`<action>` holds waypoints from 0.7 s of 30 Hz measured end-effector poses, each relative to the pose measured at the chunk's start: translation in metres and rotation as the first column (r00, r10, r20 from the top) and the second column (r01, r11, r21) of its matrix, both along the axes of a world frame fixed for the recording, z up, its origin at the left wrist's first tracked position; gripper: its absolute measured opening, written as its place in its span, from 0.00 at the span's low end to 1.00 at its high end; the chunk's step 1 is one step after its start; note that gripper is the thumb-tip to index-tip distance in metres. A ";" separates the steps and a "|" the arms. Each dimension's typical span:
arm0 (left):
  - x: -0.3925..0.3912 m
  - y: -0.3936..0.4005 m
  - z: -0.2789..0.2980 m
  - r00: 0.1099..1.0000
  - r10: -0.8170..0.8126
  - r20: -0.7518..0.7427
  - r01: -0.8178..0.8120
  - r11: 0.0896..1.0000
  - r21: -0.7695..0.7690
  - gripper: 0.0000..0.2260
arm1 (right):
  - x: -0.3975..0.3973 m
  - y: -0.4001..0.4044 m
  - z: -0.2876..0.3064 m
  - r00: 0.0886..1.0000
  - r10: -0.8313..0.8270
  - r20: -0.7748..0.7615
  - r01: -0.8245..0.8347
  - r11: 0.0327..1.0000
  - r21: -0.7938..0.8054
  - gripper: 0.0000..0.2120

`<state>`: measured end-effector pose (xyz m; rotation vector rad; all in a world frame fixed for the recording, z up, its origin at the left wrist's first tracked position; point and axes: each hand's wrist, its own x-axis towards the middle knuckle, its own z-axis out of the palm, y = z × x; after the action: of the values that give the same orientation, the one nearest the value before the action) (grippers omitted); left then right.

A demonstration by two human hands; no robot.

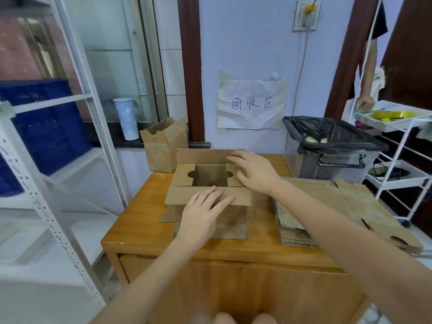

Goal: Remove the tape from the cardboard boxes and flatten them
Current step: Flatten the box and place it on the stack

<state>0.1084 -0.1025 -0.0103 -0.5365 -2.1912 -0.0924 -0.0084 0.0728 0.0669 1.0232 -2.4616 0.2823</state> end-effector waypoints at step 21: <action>-0.013 0.008 -0.015 0.998 0.012 -0.062 -0.001 0.984 0.175 0.15 | -0.023 -0.025 0.001 0.812 -0.093 0.576 0.112 0.994 0.002 0.23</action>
<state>0.0955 -0.0945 -0.0256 -0.4270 -2.0986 -0.2590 -0.0311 0.0475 0.0679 0.8749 -3.0266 0.6827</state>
